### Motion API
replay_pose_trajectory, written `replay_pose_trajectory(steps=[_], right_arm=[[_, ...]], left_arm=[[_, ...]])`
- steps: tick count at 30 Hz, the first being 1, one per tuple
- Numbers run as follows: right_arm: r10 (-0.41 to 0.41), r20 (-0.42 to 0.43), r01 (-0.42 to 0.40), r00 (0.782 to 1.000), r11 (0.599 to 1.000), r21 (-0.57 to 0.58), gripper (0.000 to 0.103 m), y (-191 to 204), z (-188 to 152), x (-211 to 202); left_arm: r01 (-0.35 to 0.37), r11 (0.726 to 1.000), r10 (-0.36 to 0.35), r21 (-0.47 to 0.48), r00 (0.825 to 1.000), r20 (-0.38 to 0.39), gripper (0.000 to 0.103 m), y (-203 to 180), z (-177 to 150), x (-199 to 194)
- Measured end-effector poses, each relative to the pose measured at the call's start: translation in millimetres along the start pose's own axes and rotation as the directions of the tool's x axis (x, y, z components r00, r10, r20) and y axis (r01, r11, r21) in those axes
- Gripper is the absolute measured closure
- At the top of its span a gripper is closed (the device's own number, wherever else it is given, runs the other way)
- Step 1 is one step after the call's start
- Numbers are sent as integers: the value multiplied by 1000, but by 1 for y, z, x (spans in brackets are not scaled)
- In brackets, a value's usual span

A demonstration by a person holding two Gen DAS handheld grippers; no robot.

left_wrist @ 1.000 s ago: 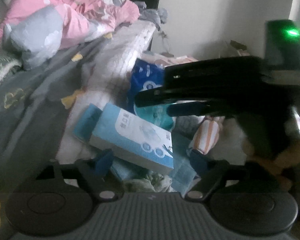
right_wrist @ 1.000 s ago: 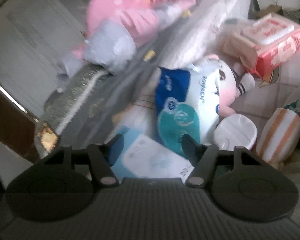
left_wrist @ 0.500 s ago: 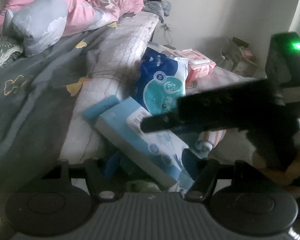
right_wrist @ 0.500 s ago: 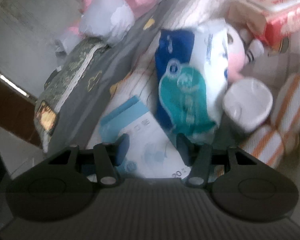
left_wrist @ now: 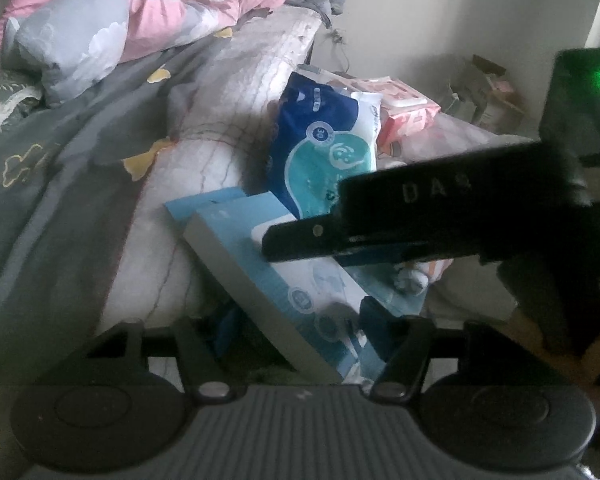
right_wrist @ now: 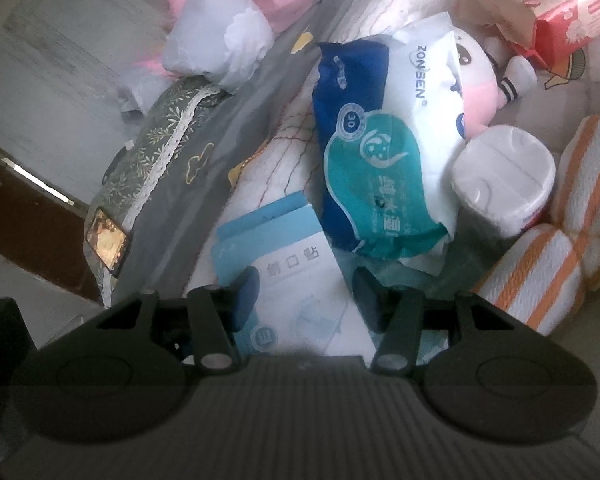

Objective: Organize soft objects
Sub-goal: 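Grasp the blue bandage box with the left gripper and lift it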

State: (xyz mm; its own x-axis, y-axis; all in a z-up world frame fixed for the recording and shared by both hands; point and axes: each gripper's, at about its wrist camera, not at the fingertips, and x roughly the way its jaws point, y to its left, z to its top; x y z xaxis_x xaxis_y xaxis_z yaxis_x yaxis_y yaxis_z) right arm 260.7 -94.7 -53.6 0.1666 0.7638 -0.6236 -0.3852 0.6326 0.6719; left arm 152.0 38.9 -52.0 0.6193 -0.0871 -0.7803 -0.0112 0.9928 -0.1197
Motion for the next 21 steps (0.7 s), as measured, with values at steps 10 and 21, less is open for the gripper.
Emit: replay_pose_trajectory(steps=[10,21], right_arm=[[-11,43,11,999,1000,17,60,8,-8,-29],[-8,82,6,997,1000,20,62,22,-13,-48]], left_arm=[[9,999,-11,53,999,42,39,-8,4,-14],[0,998,-6,59,996,88,39,-12,7,-35]])
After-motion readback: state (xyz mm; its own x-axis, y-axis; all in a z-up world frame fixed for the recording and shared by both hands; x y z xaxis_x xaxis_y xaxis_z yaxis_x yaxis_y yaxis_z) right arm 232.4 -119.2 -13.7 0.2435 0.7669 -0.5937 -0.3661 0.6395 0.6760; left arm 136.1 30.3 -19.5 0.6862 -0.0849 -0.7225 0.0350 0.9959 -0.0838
